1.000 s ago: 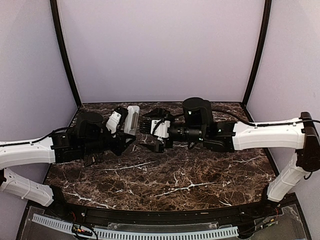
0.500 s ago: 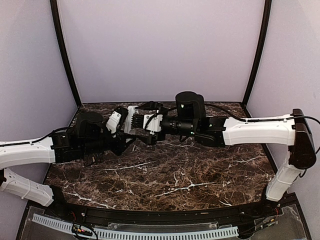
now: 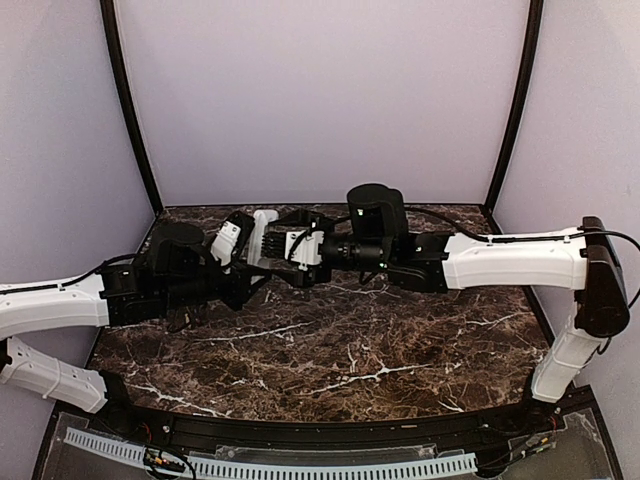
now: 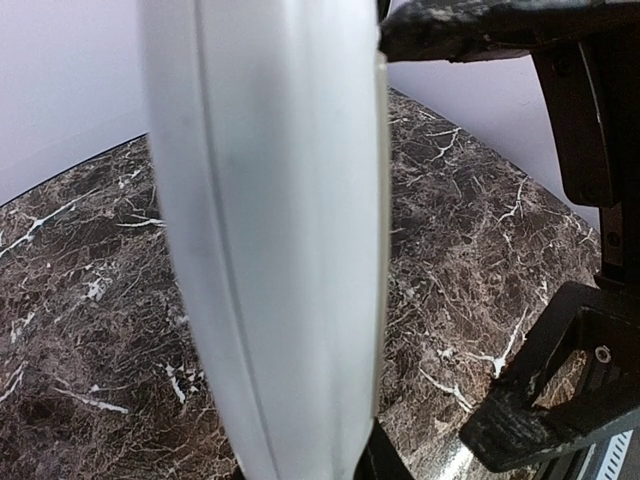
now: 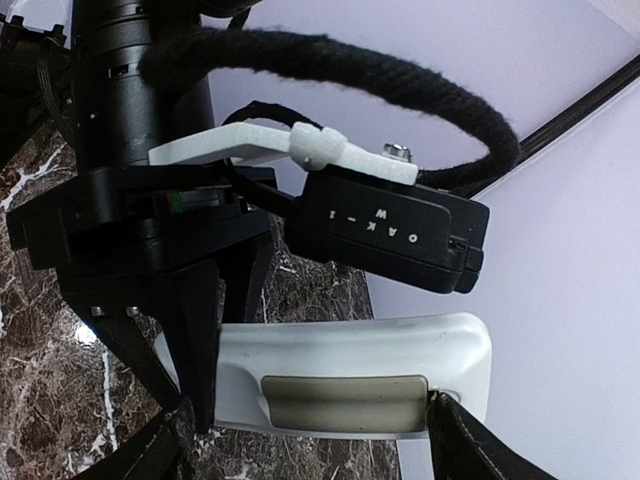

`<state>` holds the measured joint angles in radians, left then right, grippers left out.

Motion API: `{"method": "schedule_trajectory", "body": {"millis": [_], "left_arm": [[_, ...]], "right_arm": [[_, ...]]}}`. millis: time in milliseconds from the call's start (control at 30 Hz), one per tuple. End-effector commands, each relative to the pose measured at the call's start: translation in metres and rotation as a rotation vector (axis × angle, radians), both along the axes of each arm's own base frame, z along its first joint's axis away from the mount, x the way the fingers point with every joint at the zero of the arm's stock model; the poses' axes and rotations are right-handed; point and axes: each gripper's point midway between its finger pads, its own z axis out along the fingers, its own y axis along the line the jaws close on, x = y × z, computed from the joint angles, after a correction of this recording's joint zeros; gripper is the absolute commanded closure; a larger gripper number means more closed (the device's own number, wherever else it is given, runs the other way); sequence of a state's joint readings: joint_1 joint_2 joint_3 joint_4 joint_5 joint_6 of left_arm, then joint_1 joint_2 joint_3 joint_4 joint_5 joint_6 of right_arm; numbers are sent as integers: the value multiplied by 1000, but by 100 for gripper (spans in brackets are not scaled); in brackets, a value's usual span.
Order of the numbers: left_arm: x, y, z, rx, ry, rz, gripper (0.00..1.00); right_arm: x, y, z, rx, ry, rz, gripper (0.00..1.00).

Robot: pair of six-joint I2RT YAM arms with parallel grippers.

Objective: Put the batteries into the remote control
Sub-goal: Remove the battery cover from the remote control.

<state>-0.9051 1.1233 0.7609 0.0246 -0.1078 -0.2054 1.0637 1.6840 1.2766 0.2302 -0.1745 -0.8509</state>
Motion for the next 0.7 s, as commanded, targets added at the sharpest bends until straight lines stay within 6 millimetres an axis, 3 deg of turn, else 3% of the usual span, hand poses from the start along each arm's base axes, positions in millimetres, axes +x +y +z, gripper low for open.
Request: {"method": "schedule_trajectory", "body": {"millis": [0,467,667], "left_arm": [[-2,1,19,-37,-35,-9,100],[-3,1,16,-41,-32,-17,100],[-5,-1,21,-55,-41,-29,100]], "right_arm": [[7,2,10,34,-5,-18,21],[8,8,20,55,-12,1,19],[14,11,4,15,1,-22,20]]}}
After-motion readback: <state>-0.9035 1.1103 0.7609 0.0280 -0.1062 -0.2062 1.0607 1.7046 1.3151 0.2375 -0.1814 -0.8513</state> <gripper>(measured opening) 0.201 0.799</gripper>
